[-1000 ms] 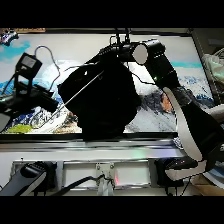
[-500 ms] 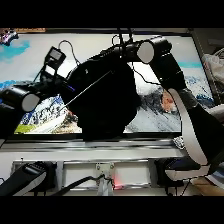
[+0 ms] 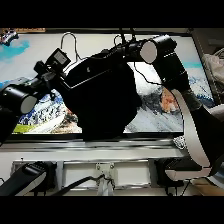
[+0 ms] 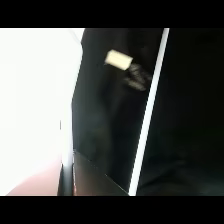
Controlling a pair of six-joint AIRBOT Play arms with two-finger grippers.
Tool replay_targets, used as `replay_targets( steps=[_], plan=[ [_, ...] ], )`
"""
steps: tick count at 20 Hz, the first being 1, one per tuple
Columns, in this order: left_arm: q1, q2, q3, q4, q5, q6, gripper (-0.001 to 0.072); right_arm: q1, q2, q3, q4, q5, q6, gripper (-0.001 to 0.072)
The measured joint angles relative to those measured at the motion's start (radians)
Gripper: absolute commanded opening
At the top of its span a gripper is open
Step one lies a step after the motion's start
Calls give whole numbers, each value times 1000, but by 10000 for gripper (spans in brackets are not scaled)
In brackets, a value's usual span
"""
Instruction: Fold the clothes and pants, and hang the long-sleeved shirts on hangers.
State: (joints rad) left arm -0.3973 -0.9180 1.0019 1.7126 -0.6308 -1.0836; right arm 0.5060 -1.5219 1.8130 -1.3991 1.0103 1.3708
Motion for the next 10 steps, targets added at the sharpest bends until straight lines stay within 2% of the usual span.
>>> replay_targets(
  steps=[5,10],
  plan=[
    [0,79,0,72,-28,49,25,0,0,0,-15,-4,1,24],
    [0,82,0,66,-13,78,25,0,0,0,5,14,5,24]
  ],
)
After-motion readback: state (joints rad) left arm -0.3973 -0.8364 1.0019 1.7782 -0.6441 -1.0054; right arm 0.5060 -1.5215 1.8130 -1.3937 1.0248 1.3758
